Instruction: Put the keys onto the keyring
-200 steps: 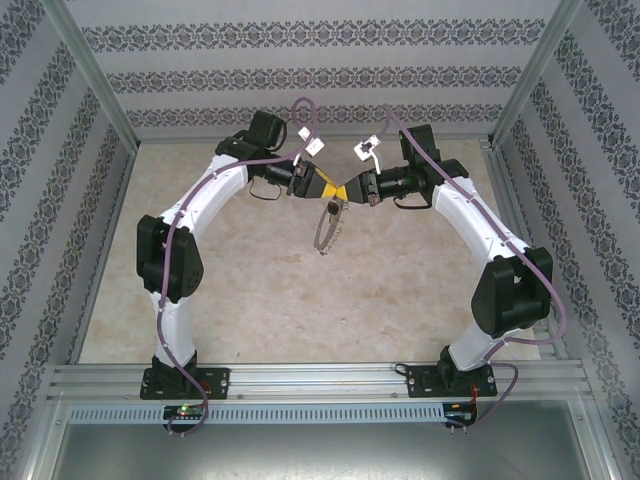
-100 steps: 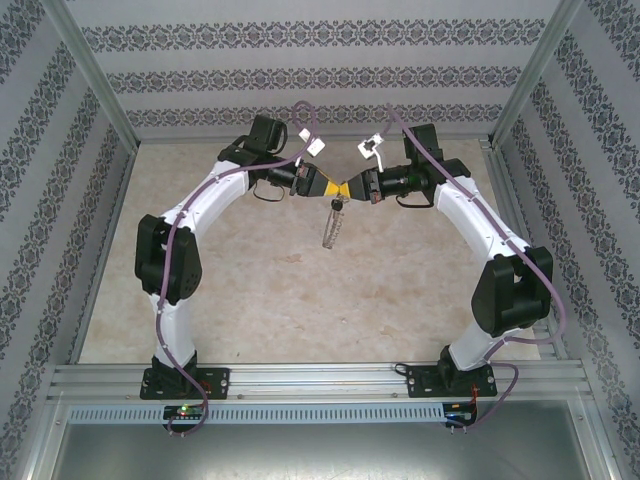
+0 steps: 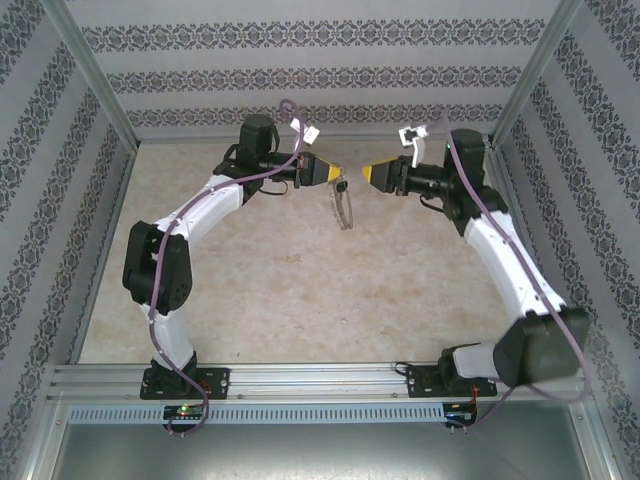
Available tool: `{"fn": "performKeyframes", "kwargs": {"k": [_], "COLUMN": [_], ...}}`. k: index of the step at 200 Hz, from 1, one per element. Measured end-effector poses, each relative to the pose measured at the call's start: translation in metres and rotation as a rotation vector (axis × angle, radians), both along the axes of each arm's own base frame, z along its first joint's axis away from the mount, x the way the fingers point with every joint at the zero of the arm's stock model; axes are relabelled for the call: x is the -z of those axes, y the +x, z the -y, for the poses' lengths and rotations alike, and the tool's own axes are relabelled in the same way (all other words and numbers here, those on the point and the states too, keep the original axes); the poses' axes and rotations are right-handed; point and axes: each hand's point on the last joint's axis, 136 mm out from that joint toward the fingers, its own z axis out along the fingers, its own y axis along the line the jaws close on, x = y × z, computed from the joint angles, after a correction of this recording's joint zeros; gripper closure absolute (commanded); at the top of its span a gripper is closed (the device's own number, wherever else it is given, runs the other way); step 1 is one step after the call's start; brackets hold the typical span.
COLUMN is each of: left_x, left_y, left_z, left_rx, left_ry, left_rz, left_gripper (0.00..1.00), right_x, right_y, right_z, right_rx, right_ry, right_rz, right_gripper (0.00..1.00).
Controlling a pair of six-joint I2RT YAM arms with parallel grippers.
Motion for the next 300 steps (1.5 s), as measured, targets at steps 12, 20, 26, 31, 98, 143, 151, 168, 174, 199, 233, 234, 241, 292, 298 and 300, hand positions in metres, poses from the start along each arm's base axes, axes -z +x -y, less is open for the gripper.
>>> {"fn": "performKeyframes", "kwargs": {"k": [12, 20, 26, 31, 98, 143, 151, 168, 174, 199, 233, 234, 241, 292, 298, 300], "left_x": [-0.013, -0.021, -0.027, -0.033, -0.061, -0.06, -0.061, -0.061, -0.062, -0.062, -0.062, -0.062, -0.062, -0.061, -0.06, -0.06], "left_y": [-0.002, -0.003, -0.004, -0.005, -0.017, -0.021, -0.021, -0.022, -0.022, -0.023, -0.026, -0.026, -0.026, -0.025, -0.025, -0.025], "left_z": [-0.001, -0.002, -0.002, -0.003, -0.005, -0.005, -0.005, -0.005, -0.005, -0.005, -0.005, -0.005, -0.005, -0.005, -0.005, -0.005], "left_rx": [-0.009, -0.011, -0.011, -0.011, 0.009, 0.027, 0.029, 0.03, 0.03, 0.037, 0.046, 0.046, 0.048, 0.043, 0.042, 0.042], "left_ry": [-0.024, -0.037, -0.048, -0.056, -0.116, -0.122, -0.123, -0.124, -0.124, -0.125, -0.126, -0.126, -0.126, -0.125, -0.125, -0.125], "left_rz": [0.028, 0.044, 0.06, 0.073, 0.128, 0.108, 0.108, 0.106, 0.107, 0.103, 0.101, 0.101, 0.101, 0.099, 0.098, 0.098], "left_gripper": [1.0, 1.0, 1.0, 1.0, 1.0, 1.0, 1.0, 1.0, 1.0, 1.0, 1.0, 1.0, 1.0, 1.0, 1.0, 1.0], "right_x": [0.004, 0.011, 0.018, 0.024, 0.04, 0.033, 0.033, 0.033, 0.033, 0.038, 0.036, 0.035, 0.033, 0.023, 0.023, 0.023], "right_y": [-0.002, -0.001, 0.001, 0.004, 0.005, -0.012, -0.012, -0.011, -0.011, -0.007, -0.002, -0.002, -0.002, -0.003, -0.004, -0.004], "right_z": [0.006, 0.01, 0.012, 0.013, -0.029, -0.054, -0.054, -0.054, -0.054, -0.055, -0.057, -0.057, -0.057, -0.062, -0.063, -0.063], "right_rx": [0.054, 0.089, 0.108, 0.122, 0.023, -0.06, -0.06, -0.06, -0.061, -0.06, -0.059, -0.059, -0.059, -0.073, -0.074, -0.074], "right_ry": [0.035, 0.055, 0.067, 0.073, 0.116, 0.107, 0.105, 0.104, 0.104, 0.099, 0.099, 0.099, 0.1, 0.11, 0.111, 0.111], "right_rz": [0.024, 0.028, 0.018, 0.01, 0.039, 0.107, 0.114, 0.122, 0.122, 0.116, 0.12, 0.121, 0.125, 0.153, 0.153, 0.152], "right_gripper": [0.51, 0.51, 0.51, 0.51, 0.47, 0.47, 0.48, 0.48, 0.48, 0.49, 0.53, 0.53, 0.54, 0.67, 0.71, 0.72]}}
